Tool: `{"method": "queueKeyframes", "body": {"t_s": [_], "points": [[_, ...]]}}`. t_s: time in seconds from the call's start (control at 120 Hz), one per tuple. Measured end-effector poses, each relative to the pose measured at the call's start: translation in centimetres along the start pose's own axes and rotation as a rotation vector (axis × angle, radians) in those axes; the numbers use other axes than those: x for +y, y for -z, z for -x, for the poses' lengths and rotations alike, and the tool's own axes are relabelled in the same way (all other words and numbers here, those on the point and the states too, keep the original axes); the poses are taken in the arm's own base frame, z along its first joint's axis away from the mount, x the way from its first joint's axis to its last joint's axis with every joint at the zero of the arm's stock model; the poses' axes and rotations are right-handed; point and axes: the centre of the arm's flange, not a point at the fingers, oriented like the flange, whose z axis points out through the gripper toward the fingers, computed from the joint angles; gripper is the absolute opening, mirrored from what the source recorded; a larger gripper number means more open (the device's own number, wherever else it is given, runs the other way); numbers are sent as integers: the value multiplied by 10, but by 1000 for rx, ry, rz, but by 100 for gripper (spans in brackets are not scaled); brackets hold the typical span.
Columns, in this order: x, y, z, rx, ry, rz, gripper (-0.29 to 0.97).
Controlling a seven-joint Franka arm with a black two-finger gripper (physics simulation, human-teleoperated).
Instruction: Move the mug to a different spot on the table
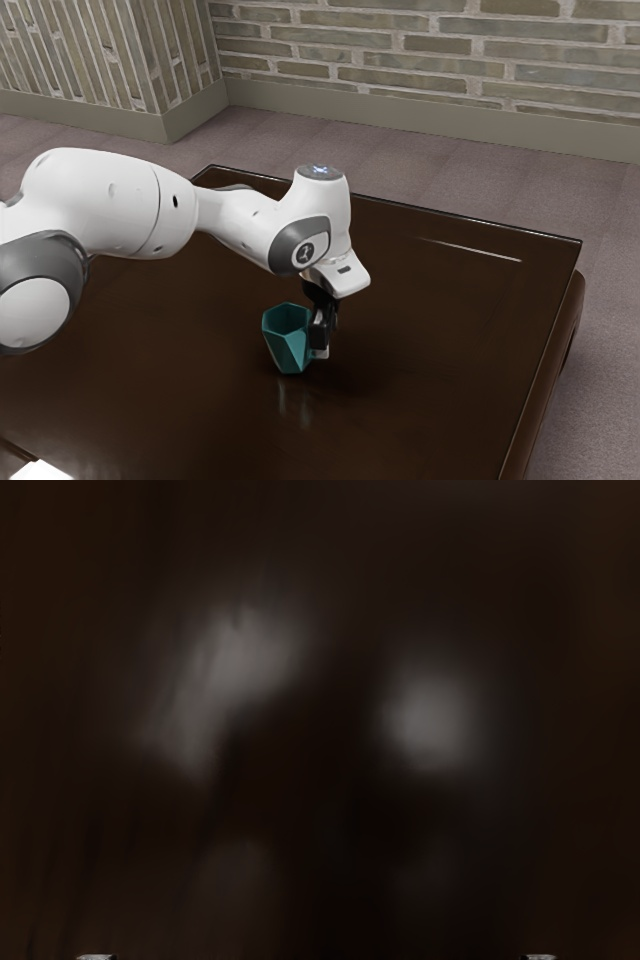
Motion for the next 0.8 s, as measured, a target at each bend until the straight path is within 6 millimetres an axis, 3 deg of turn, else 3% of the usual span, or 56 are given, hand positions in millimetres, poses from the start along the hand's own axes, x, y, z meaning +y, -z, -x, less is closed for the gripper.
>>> {"method": "queueKeyframes", "body": {"t_s": [0.225, 0.375, 0.642, 0.8], "points": [[1, 0, -1, -2, 15, -2, 21], [1, 0, -1, -4, 23, -3, 10], [1, 2, -3, -6, 28, -13, 4], [3, 17, -4, -16, 16, -34, 2]]}}
